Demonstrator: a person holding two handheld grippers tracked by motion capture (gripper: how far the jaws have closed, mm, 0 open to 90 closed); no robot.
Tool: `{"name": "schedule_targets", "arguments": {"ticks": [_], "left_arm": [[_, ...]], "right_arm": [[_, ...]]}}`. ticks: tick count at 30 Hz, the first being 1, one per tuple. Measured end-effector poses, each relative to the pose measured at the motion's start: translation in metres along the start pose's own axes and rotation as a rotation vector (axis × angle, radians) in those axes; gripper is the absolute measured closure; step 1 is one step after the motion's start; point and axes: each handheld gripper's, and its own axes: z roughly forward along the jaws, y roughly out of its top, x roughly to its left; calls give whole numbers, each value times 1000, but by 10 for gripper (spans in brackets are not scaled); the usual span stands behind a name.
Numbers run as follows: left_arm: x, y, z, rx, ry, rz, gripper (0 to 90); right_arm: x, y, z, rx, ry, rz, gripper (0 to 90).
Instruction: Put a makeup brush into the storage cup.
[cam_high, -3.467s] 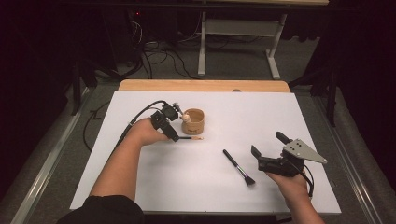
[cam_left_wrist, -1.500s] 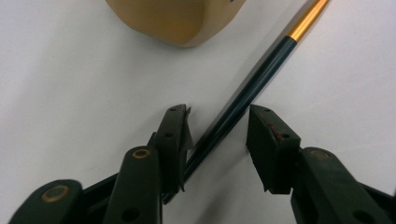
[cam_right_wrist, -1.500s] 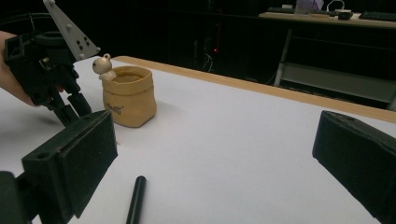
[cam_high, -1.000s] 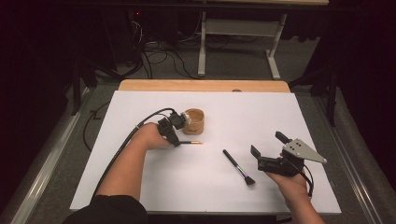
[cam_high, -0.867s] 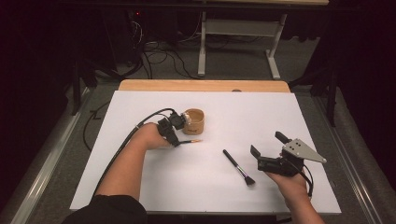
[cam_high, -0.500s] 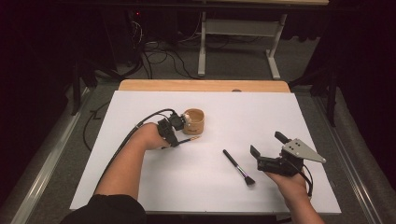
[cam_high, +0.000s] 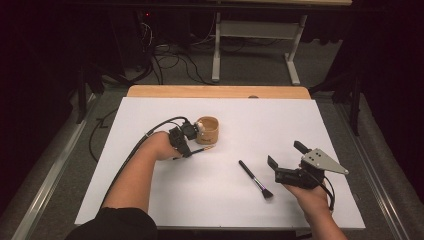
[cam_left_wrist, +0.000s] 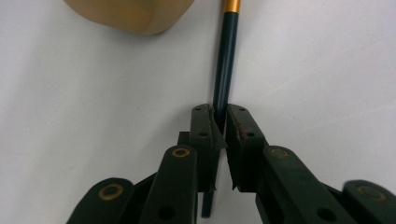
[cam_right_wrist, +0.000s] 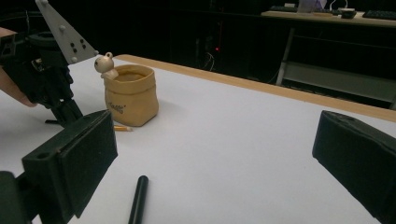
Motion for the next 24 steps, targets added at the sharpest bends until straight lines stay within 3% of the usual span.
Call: {"name": "schedule_targets", "arguments": {"ticks": [11,24], "left_arm": [[-2,-1,0,-8,13,59,837],[-8,-2,-5,3,20,77,838]], "right_arm": [[0,0,0,2,0,5,14],[-1,0,-1,1,-5,5,14]]}}
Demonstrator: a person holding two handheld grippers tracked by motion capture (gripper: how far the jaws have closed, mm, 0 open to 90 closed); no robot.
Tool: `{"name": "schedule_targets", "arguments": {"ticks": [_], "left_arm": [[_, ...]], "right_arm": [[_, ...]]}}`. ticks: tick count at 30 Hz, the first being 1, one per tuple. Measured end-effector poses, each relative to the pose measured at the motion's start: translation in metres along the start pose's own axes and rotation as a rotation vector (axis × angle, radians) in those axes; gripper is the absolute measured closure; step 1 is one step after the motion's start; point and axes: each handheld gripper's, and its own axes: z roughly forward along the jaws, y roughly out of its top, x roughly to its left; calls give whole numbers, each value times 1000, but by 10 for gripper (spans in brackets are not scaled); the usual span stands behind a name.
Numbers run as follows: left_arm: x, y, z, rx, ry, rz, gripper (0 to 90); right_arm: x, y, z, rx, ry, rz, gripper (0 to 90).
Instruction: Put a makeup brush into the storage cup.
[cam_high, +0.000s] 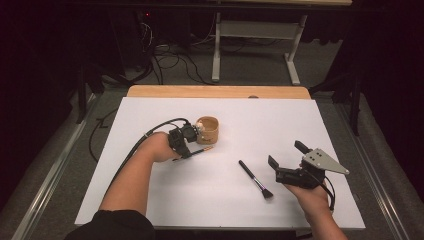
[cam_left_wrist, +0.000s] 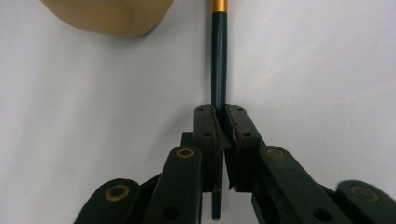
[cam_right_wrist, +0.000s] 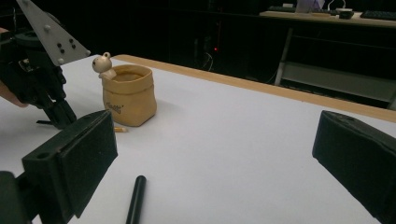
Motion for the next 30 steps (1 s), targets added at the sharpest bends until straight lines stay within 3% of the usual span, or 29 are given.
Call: {"name": "schedule_targets", "arguments": {"ticks": [7,16,24,30], "left_arm": [[-4,-3,-6,3,-4,-23,837],[-8,-12,-13,5,18,-96,838],[-12,-34,-27,-12,3,-145,838],[-15,-51,-32,1,13,-205,837]], "right_arm": [[0,0,0,0,-1,1,14],[1,0,-1,-2,1,-1,14],[0,0,-1,-5,-2,2,14],[1,1,-1,-4,-2,2,14]]}}
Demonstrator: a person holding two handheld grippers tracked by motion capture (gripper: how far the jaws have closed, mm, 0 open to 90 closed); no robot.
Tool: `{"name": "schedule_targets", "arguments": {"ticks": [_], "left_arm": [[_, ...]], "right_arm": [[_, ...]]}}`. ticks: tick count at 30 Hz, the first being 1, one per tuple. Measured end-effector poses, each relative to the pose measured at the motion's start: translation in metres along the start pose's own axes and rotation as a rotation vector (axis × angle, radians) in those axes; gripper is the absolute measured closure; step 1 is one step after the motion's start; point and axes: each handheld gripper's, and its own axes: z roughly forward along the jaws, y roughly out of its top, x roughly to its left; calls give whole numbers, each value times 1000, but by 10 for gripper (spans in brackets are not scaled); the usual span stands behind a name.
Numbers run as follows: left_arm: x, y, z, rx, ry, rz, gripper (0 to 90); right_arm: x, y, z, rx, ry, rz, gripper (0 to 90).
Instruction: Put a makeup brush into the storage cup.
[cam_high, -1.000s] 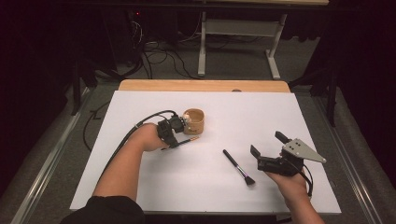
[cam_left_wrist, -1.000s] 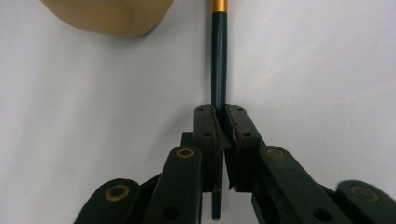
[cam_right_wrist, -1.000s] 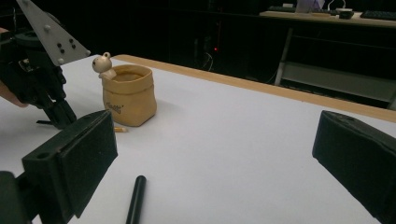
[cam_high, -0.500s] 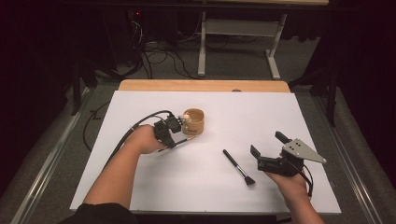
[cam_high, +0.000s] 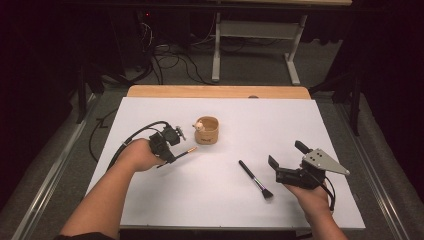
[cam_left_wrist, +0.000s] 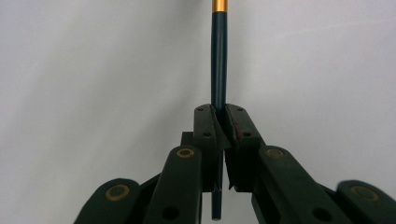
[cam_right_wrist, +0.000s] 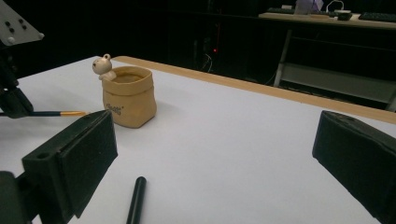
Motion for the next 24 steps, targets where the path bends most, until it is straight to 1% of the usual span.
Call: {"name": "schedule_targets", "arguments": {"ticks": [1,2,5,7,9,11,12,13,14,21,22,24], "left_arm": [[1,-5,-1,7,5,-25,838],[1,-9,-3,10,10,-42,838],[3,-19,-6,1,13,-102,838],[5,-23,-8,-1,16,-119,838],[7,-28,-11,1,21,-152,838],[8,-33,-13,-10,22,-183,838],[9,-35,-14,-8,21,-192,837],[9,-35,-14,-8,21,-192,838],[10,-39,-15,-18,20,-214,838],[10,-44,-15,-74,0,-247,838],[10,-45,-14,-82,5,-245,837],[11,-47,-13,-98,-3,-265,838]], "right_arm": [[0,0,0,-3,2,-1,14],[0,0,0,-2,1,-1,14],[1,0,1,0,0,-6,14],[1,1,1,-1,0,-6,14],[1,1,1,1,1,-6,14],[1,1,1,-1,-2,-5,14],[1,1,1,-1,-2,-7,14],[1,1,1,-2,-3,-6,14],[1,1,1,-3,-2,-4,14],[1,1,2,2,-2,-5,14],[1,1,2,2,-2,-6,14],[2,1,2,2,-3,-6,14]]}}
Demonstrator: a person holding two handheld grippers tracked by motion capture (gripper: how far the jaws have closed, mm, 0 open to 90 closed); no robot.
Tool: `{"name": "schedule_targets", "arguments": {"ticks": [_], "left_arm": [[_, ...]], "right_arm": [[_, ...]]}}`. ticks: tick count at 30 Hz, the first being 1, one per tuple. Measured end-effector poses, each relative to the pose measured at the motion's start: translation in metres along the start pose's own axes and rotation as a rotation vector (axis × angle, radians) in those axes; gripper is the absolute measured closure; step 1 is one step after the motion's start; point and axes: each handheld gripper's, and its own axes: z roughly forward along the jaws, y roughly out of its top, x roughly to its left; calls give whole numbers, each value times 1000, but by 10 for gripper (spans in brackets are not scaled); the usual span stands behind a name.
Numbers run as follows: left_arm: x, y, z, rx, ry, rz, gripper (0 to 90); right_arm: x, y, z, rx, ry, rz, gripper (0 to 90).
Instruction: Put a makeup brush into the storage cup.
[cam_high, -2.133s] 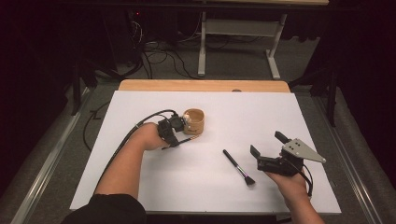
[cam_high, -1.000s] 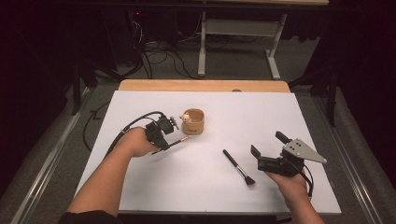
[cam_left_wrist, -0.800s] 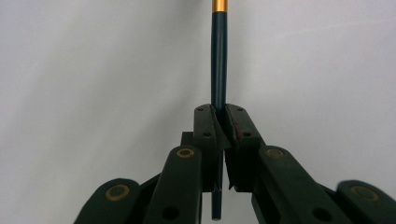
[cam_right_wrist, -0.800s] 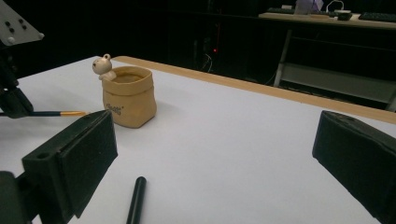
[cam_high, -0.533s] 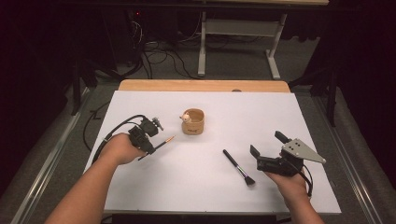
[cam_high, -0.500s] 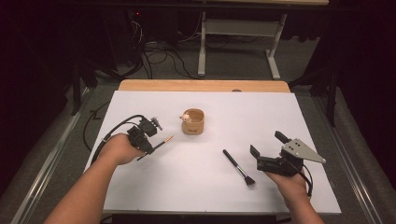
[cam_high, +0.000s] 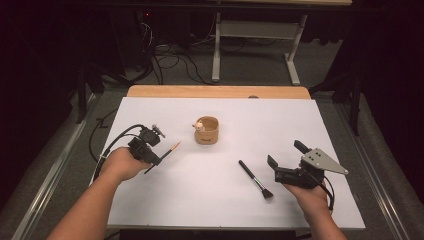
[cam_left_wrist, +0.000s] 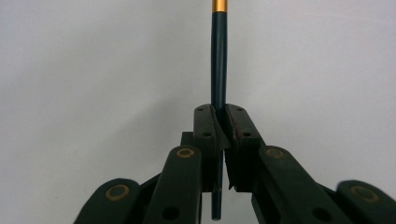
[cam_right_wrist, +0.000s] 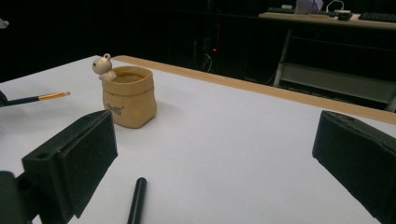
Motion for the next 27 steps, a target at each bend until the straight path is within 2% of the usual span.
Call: {"name": "schedule_targets", "arguments": {"ticks": [4,6,12,23,27], "left_arm": [[2,-3,2,-22,4,-21,838],[4,-4,2,-40,-9,-39,838],[6,-5,4,-77,-9,-54,838],[7,-10,4,-182,-35,-96,838],[8,-12,5,-206,-34,-113,838]], "right_arm": [[0,0,0,-3,3,-5,14],[1,0,0,-2,3,-5,14],[0,0,0,1,0,-5,14],[1,0,0,-4,2,-2,14],[1,0,0,-4,0,-3,14]]}}
